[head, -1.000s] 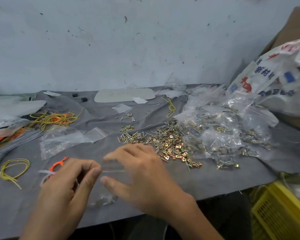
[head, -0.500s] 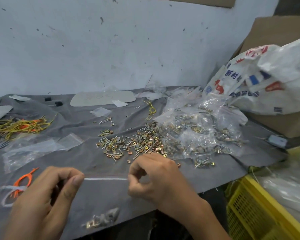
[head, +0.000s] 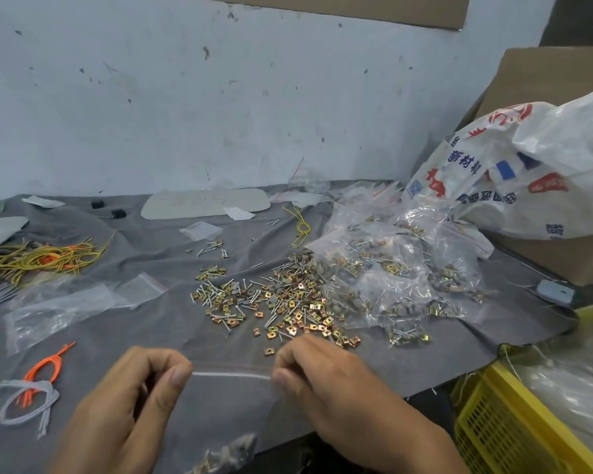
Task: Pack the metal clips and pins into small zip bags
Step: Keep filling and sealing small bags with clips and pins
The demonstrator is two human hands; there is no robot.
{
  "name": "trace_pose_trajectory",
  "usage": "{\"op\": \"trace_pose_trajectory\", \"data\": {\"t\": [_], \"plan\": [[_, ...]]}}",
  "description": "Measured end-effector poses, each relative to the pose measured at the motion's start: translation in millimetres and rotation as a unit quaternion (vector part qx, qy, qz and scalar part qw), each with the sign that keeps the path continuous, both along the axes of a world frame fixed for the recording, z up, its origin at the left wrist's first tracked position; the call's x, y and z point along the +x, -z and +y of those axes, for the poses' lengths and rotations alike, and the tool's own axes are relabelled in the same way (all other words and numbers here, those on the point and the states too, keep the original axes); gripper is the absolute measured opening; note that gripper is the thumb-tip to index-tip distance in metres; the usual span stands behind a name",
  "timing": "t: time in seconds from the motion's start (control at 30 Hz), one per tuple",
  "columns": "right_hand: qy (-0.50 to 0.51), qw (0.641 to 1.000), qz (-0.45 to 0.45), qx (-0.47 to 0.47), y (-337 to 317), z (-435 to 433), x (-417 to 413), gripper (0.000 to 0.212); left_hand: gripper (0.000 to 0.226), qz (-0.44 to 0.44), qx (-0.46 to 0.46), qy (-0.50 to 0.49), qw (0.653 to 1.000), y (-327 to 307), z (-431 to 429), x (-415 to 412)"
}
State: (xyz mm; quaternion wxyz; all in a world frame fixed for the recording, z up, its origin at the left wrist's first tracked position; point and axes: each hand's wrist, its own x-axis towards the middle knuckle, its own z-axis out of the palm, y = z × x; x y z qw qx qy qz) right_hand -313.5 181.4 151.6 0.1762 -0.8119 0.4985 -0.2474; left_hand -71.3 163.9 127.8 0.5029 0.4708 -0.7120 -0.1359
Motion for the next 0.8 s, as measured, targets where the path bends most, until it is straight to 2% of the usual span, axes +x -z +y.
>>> {"op": "trace_pose_trajectory", "data": {"t": [0.13, 0.2, 0.3, 0.4, 0.53, 0.67, 0.8], "plan": [[0.001, 1.0, 0.007, 0.021, -3.0, -1.4, 0.4, 0.013, 0.035, 0.023, 0.03, 0.0, 0.999, 5.6, -1.3, -2.3], [-0.009, 1.0, 0.003, 0.011, -2.7, -2.8, 3.9, 0.008, 0.03, 0.029, 0.041, 0.008, 0.999, 7.4, -1.5, -6.6], [-0.023, 0.997, 0.017, -0.073, 1.1, -7.5, 14.9, 0.028, 0.02, 0.009, 0.04, 0.03, 0.999, 7.2, -0.9, -15.7], [-0.007, 0.99, 0.021, -0.136, 1.1, -12.9, 21.3, 0.026, 0.032, 0.012, 0.039, 0.041, 0.998, 6.4, -2.5, -17.0], [-0.033, 0.994, 0.015, -0.108, 0.9, -15.6, 19.0, 0.03, 0.034, 0.018, 0.044, 0.03, 0.998, 9.0, -7.6, -8.5], [-0.03, 0.997, 0.018, -0.073, -0.1, -17.3, 7.7, 0.024, 0.037, 0.037, 0.05, 0.012, 0.998, 15.1, -12.6, -1.4], [-0.036, 0.996, 0.047, -0.074, -3.6, -24.8, -3.6, 0.036, 0.038, 0.053, 0.073, 0.021, 0.996, 22.9, -18.0, -3.7]]}}
